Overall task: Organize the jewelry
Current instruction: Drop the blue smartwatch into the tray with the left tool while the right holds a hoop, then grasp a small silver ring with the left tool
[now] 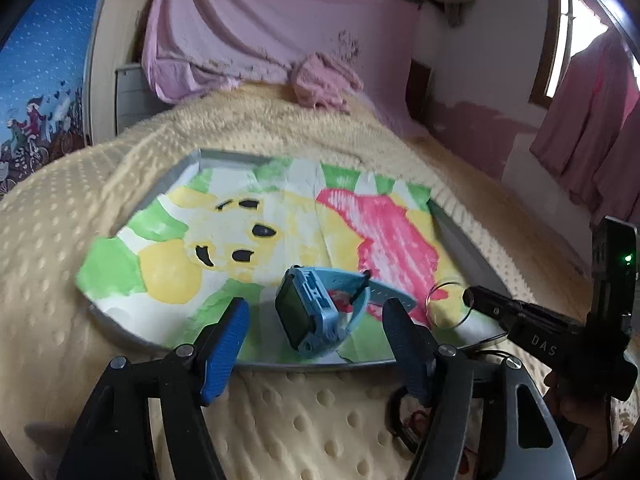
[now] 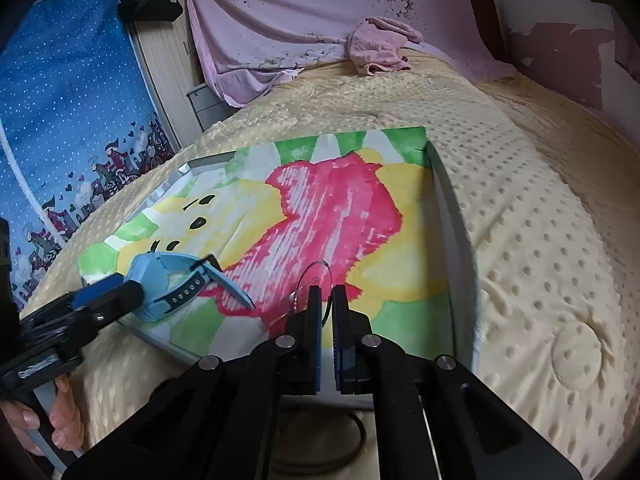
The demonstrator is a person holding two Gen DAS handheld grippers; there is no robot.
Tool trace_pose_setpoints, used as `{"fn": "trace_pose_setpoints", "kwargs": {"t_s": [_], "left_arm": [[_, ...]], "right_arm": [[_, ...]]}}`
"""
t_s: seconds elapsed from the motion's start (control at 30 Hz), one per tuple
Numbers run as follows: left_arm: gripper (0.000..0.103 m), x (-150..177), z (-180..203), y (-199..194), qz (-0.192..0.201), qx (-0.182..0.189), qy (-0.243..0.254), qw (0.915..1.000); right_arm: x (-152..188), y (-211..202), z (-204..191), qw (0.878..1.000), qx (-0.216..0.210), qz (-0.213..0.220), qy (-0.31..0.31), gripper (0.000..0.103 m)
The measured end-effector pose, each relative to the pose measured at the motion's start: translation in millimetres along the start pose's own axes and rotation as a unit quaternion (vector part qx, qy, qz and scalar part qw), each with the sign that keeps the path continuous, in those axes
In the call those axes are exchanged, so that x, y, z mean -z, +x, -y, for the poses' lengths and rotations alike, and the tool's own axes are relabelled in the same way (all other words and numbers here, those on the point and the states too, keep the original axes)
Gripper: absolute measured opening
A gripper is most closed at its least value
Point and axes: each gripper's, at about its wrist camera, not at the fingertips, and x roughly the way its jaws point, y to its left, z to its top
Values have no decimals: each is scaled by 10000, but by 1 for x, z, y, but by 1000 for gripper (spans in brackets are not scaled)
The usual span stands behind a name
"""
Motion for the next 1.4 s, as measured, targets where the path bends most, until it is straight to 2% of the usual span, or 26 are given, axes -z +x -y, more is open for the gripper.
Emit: {"fn": "trace_pose_setpoints", "kwargs": {"t_s": [0.07, 0.1, 0.13, 0.17, 0.27, 0.33, 0.37, 0.43, 0.57, 0.63, 0.9, 1.1, 1.23, 1.4], "left_arm": [[67, 2, 1, -6, 57, 23, 30, 10000], [67, 4, 3, -10, 113, 24, 56, 9999], [72, 7, 5, -15, 177, 31, 95, 9998], [79, 8, 6, -21, 253, 23, 135, 9996], [87, 14, 8, -39, 544, -11, 212, 9983], [94, 19, 9, -50, 666, 21, 208, 9976], [98, 21, 8, -57, 749, 24, 176, 9970], [101, 26, 7, -69, 953, 13, 126, 9954], [103, 39, 6, -95, 1311, 12, 162, 9912], [103, 45, 6, -106, 1430, 8, 196, 9895], [103, 72, 4, -137, 1700, 14, 264, 9851], [103, 89, 4, -149, 1734, -22, 335, 9843], [103, 97, 5, -150, 1577, 30, 453, 9864], [103, 104, 6, -140, 1192, 115, 598, 9910]], "right_arm": [[4, -9, 3, 9999, 23, 112, 0, 16], [6, -16, 4, 9998, 20, 216, 4, 24], [8, -23, 4, 9994, 20, 334, 5, 33], [11, -31, 4, 9989, 19, 470, -5, 36], [18, -54, 3, 9966, -10, 824, -70, 42], [25, -73, 1, 9937, -2, 1116, -127, 55], [29, -82, 0, 9919, -2, 1257, -155, 58], [35, -99, -2, 9889, -1, 1473, -198, 70], [49, -132, -8, 9822, -11, 1838, -377, 82], [56, -148, -11, 9790, -42, 1978, -482, 92], [80, -187, -18, 9745, -10, 2126, -717, 95], [103, -204, -21, 9713, 115, 2223, -840, 95], [114, -206, -18, 9720, 166, 2135, -973, 95], [121, -195, -14, 9775, 165, 1832, -1035, 95]]}}
